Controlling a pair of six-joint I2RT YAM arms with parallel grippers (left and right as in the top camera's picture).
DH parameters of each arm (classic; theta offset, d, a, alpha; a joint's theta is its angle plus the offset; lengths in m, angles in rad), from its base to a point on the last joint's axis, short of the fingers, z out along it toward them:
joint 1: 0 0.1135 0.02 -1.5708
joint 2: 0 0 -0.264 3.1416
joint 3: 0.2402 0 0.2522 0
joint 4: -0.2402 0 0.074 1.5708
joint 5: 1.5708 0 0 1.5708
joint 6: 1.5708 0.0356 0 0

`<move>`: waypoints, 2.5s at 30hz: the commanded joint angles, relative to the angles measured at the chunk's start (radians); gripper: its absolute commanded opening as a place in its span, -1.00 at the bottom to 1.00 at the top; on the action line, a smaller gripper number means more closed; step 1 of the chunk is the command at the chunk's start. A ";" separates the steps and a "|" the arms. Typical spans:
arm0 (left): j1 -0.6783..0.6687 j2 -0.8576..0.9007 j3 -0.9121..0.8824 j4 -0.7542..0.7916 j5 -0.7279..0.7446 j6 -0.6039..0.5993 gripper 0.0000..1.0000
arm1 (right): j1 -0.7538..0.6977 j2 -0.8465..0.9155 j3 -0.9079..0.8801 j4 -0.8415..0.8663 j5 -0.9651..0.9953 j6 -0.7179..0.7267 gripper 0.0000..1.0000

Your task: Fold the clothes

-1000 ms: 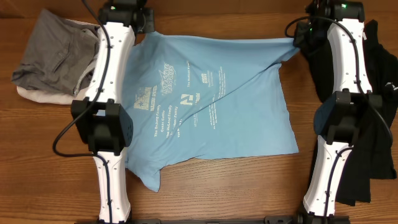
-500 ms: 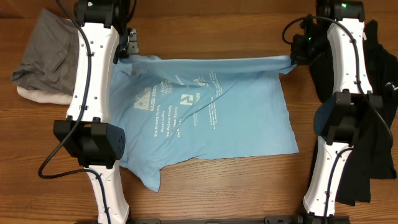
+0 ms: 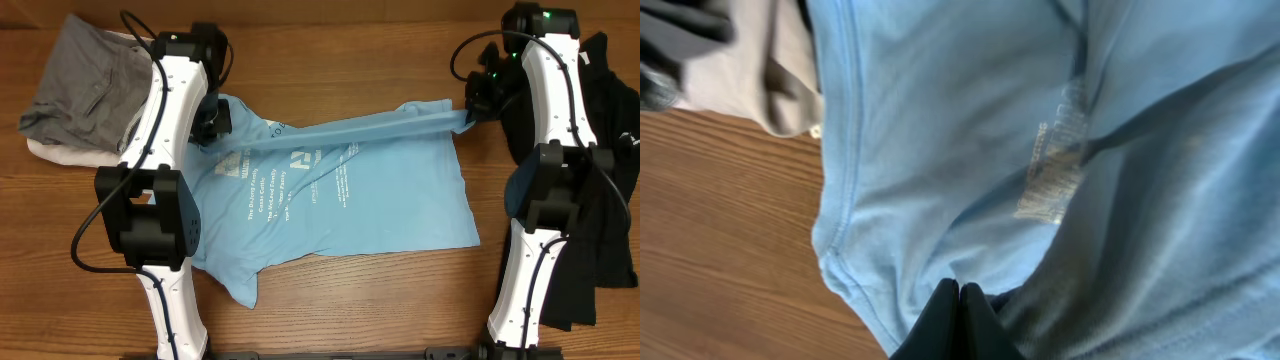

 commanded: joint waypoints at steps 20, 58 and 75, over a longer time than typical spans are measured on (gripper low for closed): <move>0.085 -0.026 0.288 -0.084 0.078 0.020 0.32 | -0.003 -0.124 0.077 -0.043 -0.031 -0.010 -0.08; -0.265 -0.753 -0.169 -0.174 0.167 -0.062 0.42 | -0.003 -1.242 -0.963 0.132 -0.129 0.158 1.00; -0.286 -0.831 -0.977 0.314 0.352 -0.119 0.41 | -0.003 -1.206 -1.368 0.362 -0.171 0.159 1.00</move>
